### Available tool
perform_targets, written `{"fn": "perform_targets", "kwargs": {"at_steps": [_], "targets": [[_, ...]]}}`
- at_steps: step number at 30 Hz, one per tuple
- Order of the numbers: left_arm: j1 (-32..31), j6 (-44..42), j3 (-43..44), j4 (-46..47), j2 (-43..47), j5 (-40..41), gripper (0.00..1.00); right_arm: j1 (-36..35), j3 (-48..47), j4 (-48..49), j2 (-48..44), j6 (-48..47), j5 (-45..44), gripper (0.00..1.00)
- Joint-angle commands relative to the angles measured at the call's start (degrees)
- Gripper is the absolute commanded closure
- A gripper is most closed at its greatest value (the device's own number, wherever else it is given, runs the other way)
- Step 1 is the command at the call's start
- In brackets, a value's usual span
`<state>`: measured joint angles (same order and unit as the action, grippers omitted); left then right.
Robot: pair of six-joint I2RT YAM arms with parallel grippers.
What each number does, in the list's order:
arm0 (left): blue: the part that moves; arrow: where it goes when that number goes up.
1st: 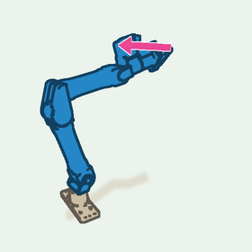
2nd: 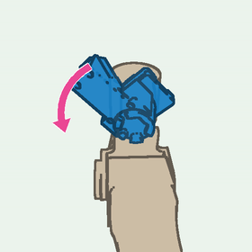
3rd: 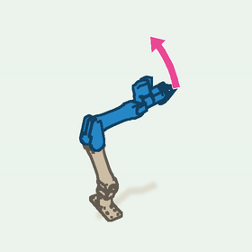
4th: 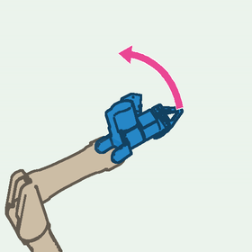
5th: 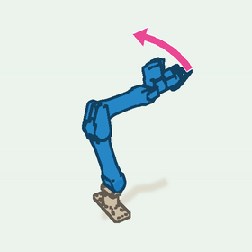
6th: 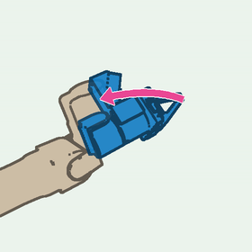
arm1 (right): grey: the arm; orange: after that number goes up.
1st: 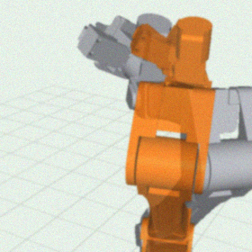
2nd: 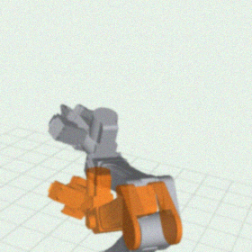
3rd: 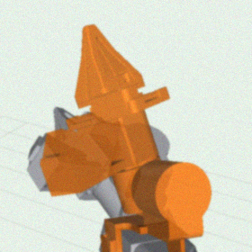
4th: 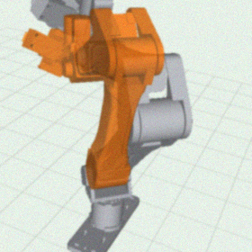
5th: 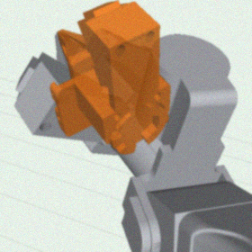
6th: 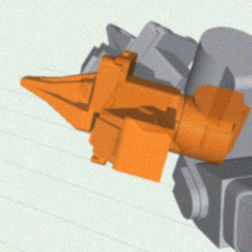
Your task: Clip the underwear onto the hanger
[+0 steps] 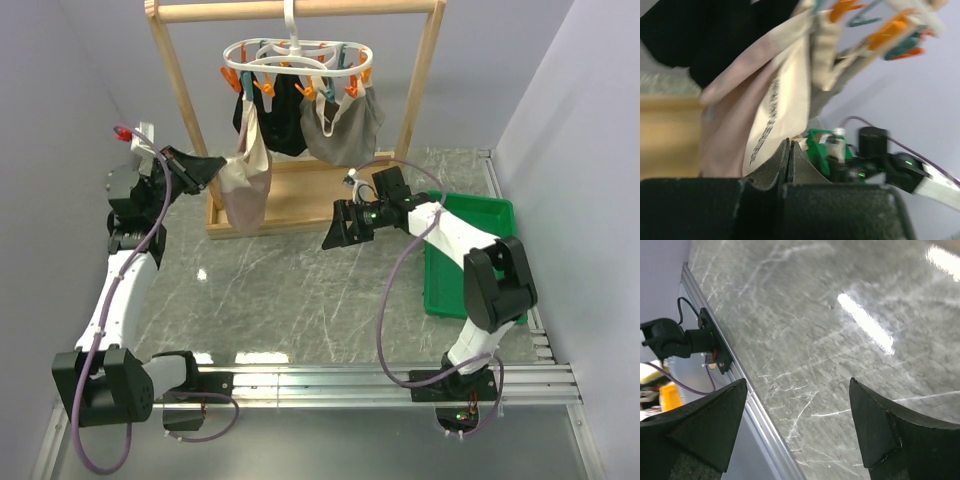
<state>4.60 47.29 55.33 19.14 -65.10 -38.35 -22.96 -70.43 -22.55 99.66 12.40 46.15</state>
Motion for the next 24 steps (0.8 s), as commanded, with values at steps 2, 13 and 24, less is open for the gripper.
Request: {"fn": "perform_targets", "kwargs": {"at_steps": [2,13,24], "targets": [[0.32,-0.18,-0.58,-7.18,-3.27,7.85,1.00,0.20,1.52,1.18,-6.22,-5.63,0.26,0.11],[-0.30,0.97,2.76,-6.56,-8.81,4.33,0.99,-0.07,-2.51,2.68,-7.64,-8.27,-0.18,0.12],[-0.38,-1.67,5.75,-4.63,-11.98,0.38,0.81,-0.16,-7.44,6.36,-6.67,-6.61,-2.38,0.13]]}}
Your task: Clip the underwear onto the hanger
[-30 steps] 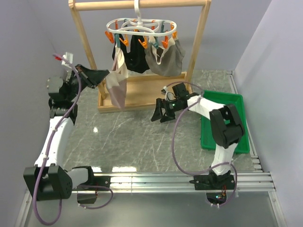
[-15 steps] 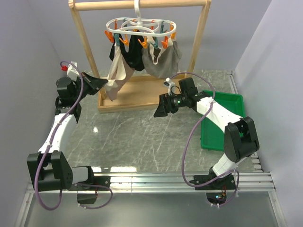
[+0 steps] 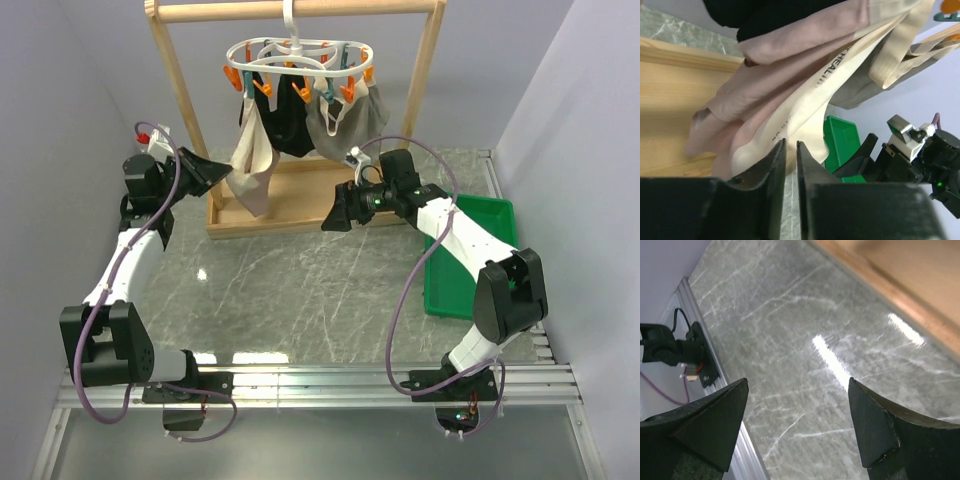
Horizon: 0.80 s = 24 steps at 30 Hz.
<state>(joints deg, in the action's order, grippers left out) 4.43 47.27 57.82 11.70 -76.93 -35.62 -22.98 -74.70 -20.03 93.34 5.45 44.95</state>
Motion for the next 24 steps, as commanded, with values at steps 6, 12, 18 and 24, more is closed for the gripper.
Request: {"fn": "perform_targets", "kwargs": {"at_steps": [6,12,18,24], "targets": [[-0.12,-4.11,6.07,-0.18,-2.08,-0.77,0.64,-0.40,-5.19,10.70,1.40,4.03,-3.81,0.17],[-0.12,-5.08,7.30,0.07,-3.23,-0.42,0.63,-0.75,-6.96,16.76,3.25,7.11,-8.20,0.21],[-0.12,-5.69,7.13,1.04,-3.32,-2.26,0.63,-1.63,-9.85,22.57,6.76,10.45,-11.37,0.34],[-0.30,-8.15,7.30,1.57,-2.09,-6.39,0.52,-2.07,-10.65,24.77,7.48,11.51,-12.25,0.35]]}}
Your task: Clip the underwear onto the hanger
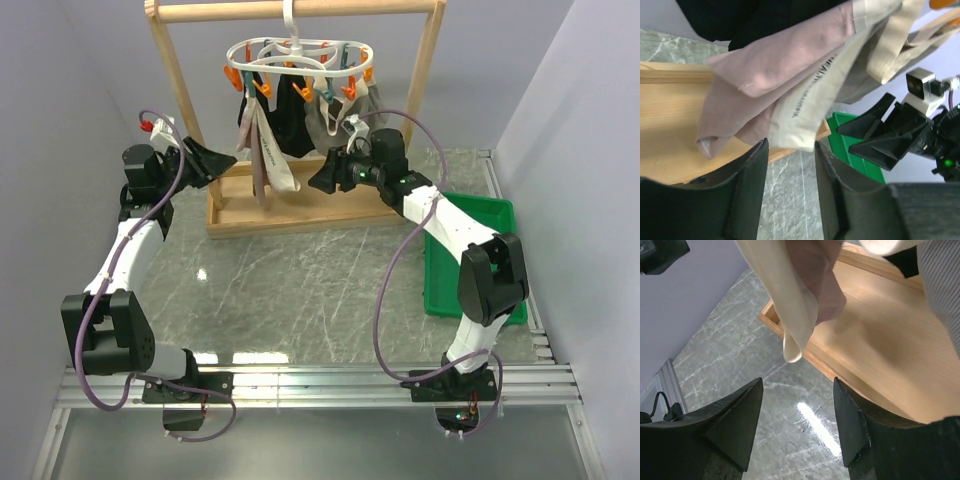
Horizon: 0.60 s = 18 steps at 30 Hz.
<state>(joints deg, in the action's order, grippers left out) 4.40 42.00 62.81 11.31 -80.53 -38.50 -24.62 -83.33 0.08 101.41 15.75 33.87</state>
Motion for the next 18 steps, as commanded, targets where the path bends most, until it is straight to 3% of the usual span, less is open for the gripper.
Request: {"fn": "perform_targets", "kwargs": {"at_steps": [1,6,11,15,18], "targets": [[-0.19,-3.06,1.97,2.22,2.13,-4.64,0.50,-0.51,-1.32,4.93,-0.94,1.21,-1.26,0.35],[-0.27,-5.26,-0.66,5.38,5.38,-7.02,0.37,-0.60,3.51,6.16,-6.38,1.74,-0.30,0.35],[-0.45,-9.39,-2.07,8.46,10.30,-8.34,0.35,-0.51,10.20,4.24,-14.72,-0.45,0.50,0.34],[-3.95,-15.35,-0.76,9.08,12.33,-6.94,0.35,-0.60,16.08,4.49,-20.62,-1.07,0.67,0.33],[-10.53,-21.42,-0.14,11.18,12.33,-4.13,0.35,-0.51,16.45,4.67,-24.41,-2.65,-0.90,0.32]]}}
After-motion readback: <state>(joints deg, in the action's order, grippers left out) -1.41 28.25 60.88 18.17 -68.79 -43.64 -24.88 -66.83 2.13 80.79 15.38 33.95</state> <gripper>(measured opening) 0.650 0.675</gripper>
